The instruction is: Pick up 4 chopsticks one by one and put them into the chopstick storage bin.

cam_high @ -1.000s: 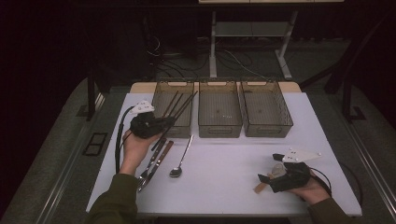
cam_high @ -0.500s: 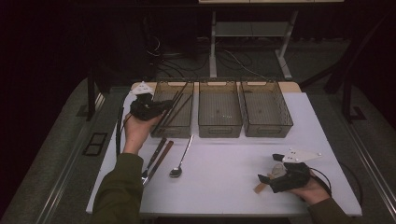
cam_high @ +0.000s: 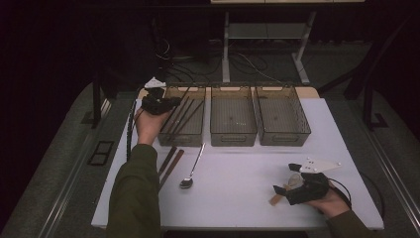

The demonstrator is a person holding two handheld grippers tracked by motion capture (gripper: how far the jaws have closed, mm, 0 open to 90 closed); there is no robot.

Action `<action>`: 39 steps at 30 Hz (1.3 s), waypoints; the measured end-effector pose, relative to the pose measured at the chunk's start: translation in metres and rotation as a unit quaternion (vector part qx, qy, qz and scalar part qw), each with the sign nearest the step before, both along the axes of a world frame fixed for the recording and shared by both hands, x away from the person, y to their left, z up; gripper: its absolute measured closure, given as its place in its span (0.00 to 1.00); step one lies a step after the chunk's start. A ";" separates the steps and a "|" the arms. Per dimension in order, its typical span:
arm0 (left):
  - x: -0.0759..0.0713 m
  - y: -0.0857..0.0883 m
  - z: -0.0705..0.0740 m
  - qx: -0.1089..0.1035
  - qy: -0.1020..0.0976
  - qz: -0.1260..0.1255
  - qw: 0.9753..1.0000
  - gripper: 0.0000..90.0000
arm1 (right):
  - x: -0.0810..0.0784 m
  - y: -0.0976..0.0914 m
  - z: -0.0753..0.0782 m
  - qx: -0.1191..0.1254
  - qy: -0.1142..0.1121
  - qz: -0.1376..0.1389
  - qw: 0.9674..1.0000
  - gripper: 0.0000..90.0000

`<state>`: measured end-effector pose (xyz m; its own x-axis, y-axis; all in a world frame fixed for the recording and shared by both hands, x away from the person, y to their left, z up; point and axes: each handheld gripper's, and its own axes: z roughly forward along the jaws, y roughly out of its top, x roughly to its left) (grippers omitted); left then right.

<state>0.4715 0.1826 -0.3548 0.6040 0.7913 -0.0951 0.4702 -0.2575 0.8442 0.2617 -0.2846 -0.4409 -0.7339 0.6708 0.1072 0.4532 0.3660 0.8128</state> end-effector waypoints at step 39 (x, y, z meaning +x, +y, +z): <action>-0.003 -0.001 -0.020 0.012 0.042 0.004 0.999 0.49 | 0.001 0.000 0.000 0.002 0.001 0.003 1.000 0.01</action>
<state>0.4689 0.1821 -0.3748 0.5887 0.7985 -0.1263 0.5406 -0.2727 0.7959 0.2623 -0.2841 -0.4411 -0.7374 0.6661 0.1119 0.4532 0.3650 0.8133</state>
